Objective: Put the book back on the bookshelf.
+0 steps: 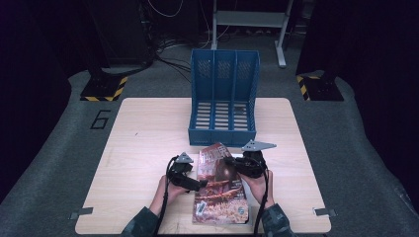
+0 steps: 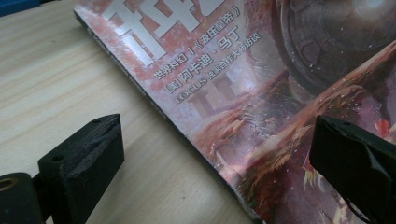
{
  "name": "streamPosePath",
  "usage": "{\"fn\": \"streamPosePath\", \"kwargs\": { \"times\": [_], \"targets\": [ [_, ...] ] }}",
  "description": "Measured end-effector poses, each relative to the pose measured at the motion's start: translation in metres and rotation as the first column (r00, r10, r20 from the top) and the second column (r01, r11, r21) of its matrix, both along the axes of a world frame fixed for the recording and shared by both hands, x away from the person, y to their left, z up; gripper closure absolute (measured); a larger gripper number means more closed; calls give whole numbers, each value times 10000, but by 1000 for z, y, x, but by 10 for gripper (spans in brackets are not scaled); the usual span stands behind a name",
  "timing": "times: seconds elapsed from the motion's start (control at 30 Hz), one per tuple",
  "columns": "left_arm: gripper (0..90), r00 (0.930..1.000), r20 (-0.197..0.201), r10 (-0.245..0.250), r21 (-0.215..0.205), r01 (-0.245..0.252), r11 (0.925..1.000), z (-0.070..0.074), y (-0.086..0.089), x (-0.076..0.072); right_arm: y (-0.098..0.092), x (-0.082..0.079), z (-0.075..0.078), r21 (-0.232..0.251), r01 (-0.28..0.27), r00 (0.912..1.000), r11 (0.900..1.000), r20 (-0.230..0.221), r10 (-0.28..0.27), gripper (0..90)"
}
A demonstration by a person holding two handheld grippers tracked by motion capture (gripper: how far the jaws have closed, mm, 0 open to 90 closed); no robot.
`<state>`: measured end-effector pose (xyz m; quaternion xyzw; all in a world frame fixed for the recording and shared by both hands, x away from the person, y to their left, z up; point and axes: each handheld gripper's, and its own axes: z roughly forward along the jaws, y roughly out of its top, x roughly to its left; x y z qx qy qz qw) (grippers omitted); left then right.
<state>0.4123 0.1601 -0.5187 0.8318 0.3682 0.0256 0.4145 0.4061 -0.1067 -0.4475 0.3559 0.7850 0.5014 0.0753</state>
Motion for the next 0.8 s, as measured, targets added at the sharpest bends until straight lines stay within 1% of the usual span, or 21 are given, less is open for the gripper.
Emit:
{"fn": "streamPosePath", "kwargs": {
  "times": [0.03, 0.07, 0.1, 0.17, 0.2, 0.3, 0.33, 0.37, 0.43, 0.47, 0.53, 0.57, 0.6, 0.63, 0.67, 0.7, 0.73, 0.77, 0.8],
  "targets": [
    [34, 10000, -53, -39, -76, 39, 10000, 0, -1, 1, 0, -1, 1, -1, -49, 9999, 10000, 122, 49, 892],
    [35, 10000, -61, -48, -95, 47, 9999, -1, -2, 1, 1, -2, 2, 12, -38, 9999, 10000, 116, 38, 892],
    [37, 9997, -179, -159, -117, 157, 9998, -1, -3, 1, 2, -3, 4, -2, -98, 9998, 10000, 179, 98, 892],
    [39, 9997, -152, -201, -79, 200, 9998, -1, -6, 1, 2, -5, 7, -15, -127, 9994, 9999, 322, 128, 892],
    [40, 9992, -190, -358, -57, 357, 9993, -1, -7, 1, 3, -7, 8, 17, -193, 9991, 9998, 387, 193, 892],
    [42, 9985, -219, -504, -33, 504, 9987, -2, -11, 1, 5, -10, 13, 22, -254, 9981, 9997, 568, 252, 891],
    [42, 9984, -306, -469, -109, 466, 9989, -2, -12, 1, 5, -11, 14, 67, -285, 9977, 9996, 614, 280, 892],
    [42, 9980, -330, -537, -167, 532, 9984, -2, -13, 1, 6, -12, 15, 84, -320, 9972, 9995, 677, 314, 891],
    [44, 9975, -246, -669, -166, 665, 9976, -2, -13, 3, 7, -15, 17, 74, -315, 9964, 9995, 788, 309, 891],
    [50, 9974, -292, -653, -234, 646, 9976, -2, -13, 3, 6, -16, 18, 62, -374, 9952, 9993, 909, 366, 891],
    [76, 9966, -357, -748, -298, 738, 9968, -2, -14, 3, 6, -17, 18, 87, -364, 9949, 9993, 948, 354, 891],
    [87, 9973, -302, -673, -291, 664, 9974, -2, -14, 3, 5, -17, 18, 108, -396, 9948, 9992, 940, 384, 890],
    [96, 9973, -341, -657, -298, 647, 9975, -2, -14, 3, 4, -17, 17, 169, -361, 9955, 9992, 885, 345, 889],
    [125, 9984, -336, -453, -283, 444, 9986, -2, -15, 2, 2, -16, 16, 221, -333, 9957, 9992, 876, 312, 888],
    [173, 9992, -231, -323, -163, 319, 9994, -1, -15, 2, 1, -15, 14, 227, -297, 9965, 9993, 787, 278, 884],
    [192, 9995, -173, -253, -89, 252, 9996, -1, -15, 1, -1, -14, 12, 243, -259, 9969, 9994, 747, 240, 878],
    [215, 9998, -25, -178, 42, 178, 9998, -1, -16, 1, -5, -13, 9, 376, -170, 9979, 9991, 628, 146, 870],
    [242, 9997, 132, -205, 186, 202, 9996, -1, -16, 0, -8, -12, 6, 374, -129, 9989, 9992, 447, 112, 862],
    [252, 9996, 199, -190, 273, 184, 9995, -1, -16, 0, -11, -10, 2, 323, 43, 9996, 9995, 287, -52, 861]
  ]
}}
